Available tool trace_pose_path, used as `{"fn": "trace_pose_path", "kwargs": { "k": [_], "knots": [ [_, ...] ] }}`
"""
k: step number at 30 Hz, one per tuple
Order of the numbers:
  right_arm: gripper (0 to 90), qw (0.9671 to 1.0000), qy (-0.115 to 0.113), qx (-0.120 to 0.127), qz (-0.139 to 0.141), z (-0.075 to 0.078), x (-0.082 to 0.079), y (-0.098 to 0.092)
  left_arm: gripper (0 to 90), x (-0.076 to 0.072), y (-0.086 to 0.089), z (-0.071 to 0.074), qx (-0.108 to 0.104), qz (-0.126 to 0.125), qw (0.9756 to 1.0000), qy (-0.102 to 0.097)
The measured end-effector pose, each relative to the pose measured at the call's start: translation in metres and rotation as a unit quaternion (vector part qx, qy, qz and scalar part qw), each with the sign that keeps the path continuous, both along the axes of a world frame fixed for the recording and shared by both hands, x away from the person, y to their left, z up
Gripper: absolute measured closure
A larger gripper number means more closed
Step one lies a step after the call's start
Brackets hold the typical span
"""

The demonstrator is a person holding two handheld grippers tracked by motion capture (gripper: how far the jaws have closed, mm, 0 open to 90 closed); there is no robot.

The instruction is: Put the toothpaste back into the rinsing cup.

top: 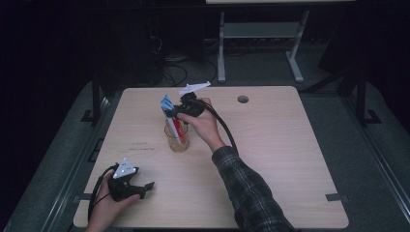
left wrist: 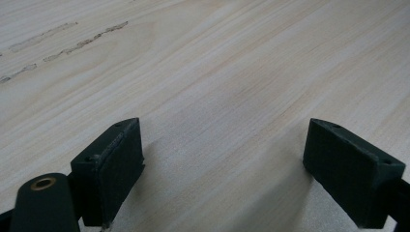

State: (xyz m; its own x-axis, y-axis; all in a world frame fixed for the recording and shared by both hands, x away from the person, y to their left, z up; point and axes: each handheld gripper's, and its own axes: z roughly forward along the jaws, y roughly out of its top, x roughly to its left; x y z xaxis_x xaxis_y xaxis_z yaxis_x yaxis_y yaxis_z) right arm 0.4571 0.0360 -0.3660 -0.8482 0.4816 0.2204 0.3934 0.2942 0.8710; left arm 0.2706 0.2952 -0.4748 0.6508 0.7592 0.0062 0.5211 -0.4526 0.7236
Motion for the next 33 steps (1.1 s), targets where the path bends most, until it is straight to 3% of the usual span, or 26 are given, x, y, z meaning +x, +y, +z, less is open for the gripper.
{"fn": "trace_pose_path", "kwargs": {
  "k": [12, 15, 16, 22, 33],
  "knots": [
    [68.8, 1.0, 0.004, -0.006, 0.0, -0.006, -0.002, 0.001, 13.1, 0.0, 0.0, 0.0, 0.0, 0.0, 1.0, 0.0],
    [65.1, 1.0, 0.007, 0.0, 0.002, -0.006, -0.001, 0.003, 13.1, 0.0, 0.0, 0.0, 0.0, 0.0, 1.0, 0.0],
    [59.1, 1.0, 0.004, 0.001, -0.002, -0.005, -0.001, 0.003, 13.1, 0.0, 0.0, 0.0, 0.0, 0.0, 1.0, 0.0],
    [45.8, 0.9999, -0.005, -0.009, -0.01, 0.0, -0.003, 0.0, 13.1, 0.0, 0.0, 0.0, 0.001, 0.0, 1.0, 0.0],
    [38.0, 0.9994, -0.015, -0.018, -0.025, 0.006, -0.012, -0.021, 13.1, 0.0, 0.0, 0.0, 0.001, 0.0, 1.0, 0.001]
  ]
}}
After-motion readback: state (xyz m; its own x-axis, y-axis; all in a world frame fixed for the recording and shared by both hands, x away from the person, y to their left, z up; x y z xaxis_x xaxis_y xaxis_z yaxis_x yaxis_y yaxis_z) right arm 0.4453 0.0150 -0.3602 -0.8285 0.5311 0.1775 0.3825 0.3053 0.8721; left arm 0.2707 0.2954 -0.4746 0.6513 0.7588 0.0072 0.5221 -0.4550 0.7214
